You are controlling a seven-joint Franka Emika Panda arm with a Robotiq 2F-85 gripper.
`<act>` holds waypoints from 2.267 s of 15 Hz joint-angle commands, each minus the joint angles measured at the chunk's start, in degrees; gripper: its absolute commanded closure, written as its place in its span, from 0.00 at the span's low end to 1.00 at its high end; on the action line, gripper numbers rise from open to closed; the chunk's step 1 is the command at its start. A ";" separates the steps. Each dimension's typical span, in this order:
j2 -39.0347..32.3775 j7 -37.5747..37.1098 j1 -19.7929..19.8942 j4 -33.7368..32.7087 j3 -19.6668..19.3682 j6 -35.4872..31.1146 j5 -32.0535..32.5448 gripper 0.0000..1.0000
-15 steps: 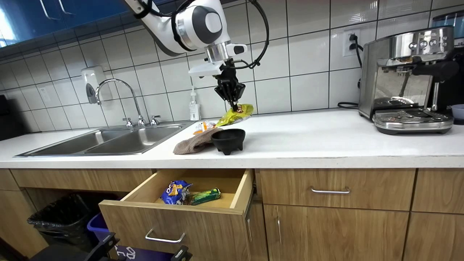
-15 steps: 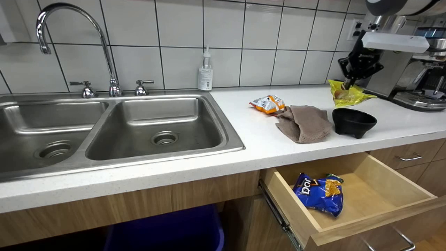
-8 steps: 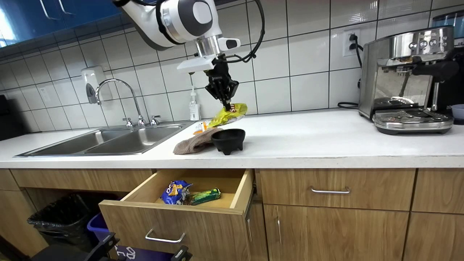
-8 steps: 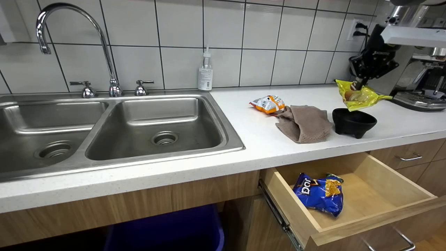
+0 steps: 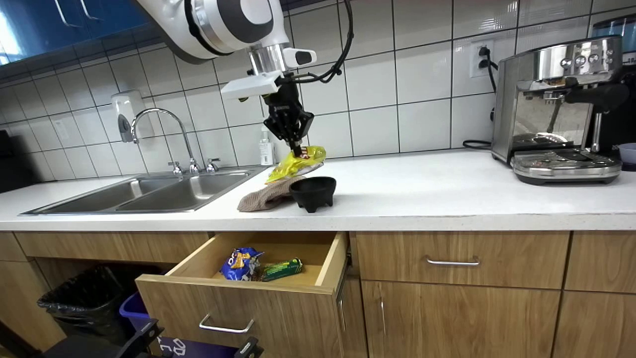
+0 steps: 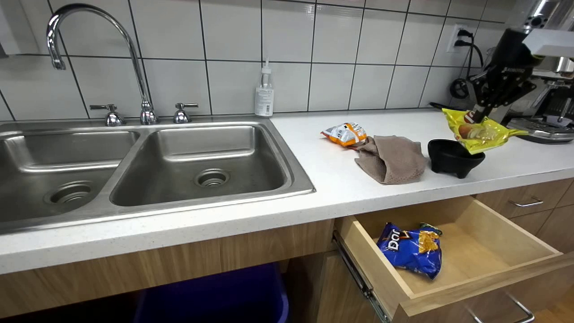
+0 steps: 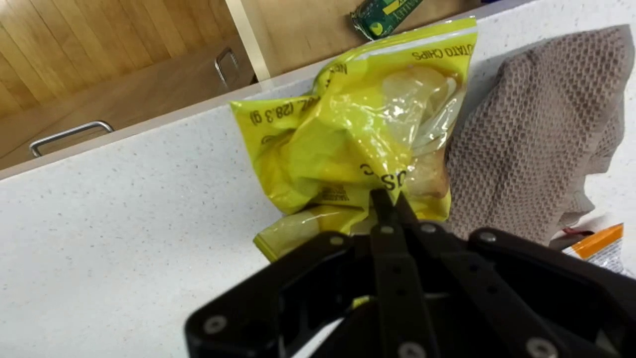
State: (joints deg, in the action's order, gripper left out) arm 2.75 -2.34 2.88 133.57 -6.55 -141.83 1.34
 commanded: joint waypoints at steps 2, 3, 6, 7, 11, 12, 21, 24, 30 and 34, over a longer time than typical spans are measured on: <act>6.86 3.49 0.56 6.00 0.90 1.66 0.88 1.00; 7.71 4.17 0.51 6.87 0.93 2.01 0.74 1.00; 9.72 5.63 0.53 9.18 0.98 2.89 0.95 1.00; 10.13 5.88 0.52 9.72 1.00 3.20 0.86 1.00; 11.08 4.44 0.72 13.01 1.53 1.58 1.58 1.00; 11.18 5.08 0.44 13.75 1.45 1.61 0.80 1.00; 9.99 2.48 0.73 20.36 2.70 -5.33 2.49 1.00; 8.57 2.17 0.73 21.59 2.74 -7.98 2.17 1.00; 3.82 -0.99 0.84 21.98 3.39 -12.86 2.96 1.00; -0.63 -3.77 1.00 21.05 3.40 -15.37 4.45 1.00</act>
State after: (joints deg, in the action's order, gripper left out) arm 5.28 -2.08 2.88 155.50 -4.15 -154.98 3.16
